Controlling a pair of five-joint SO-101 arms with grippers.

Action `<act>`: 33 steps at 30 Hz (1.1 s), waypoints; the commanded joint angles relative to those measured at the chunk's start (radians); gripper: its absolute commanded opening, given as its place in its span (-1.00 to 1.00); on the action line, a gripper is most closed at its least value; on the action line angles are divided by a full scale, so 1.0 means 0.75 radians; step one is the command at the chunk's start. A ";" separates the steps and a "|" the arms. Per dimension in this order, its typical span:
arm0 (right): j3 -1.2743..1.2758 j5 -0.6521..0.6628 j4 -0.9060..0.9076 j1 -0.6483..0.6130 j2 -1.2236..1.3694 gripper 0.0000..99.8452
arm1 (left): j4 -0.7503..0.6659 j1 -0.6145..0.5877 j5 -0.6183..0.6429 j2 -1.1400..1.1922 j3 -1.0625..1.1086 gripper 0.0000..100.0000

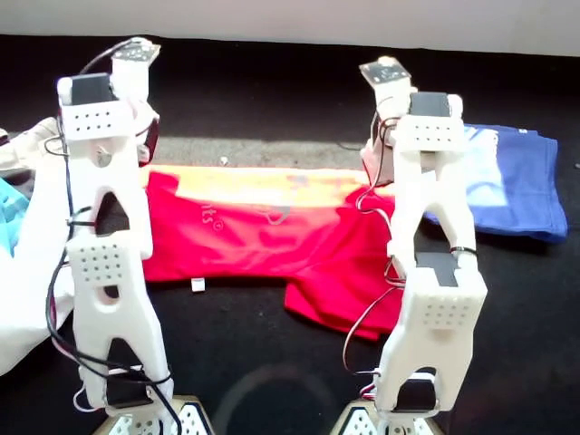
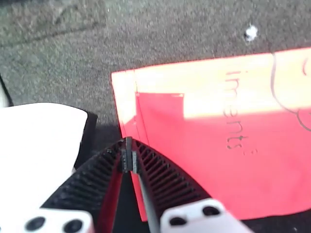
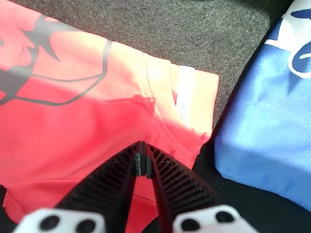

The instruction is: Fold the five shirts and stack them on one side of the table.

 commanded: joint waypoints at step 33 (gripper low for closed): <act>2.086 -0.025 -0.705 -0.476 -1.302 -0.79 | -1.146 -0.116 0.008 -0.740 1.883 -0.98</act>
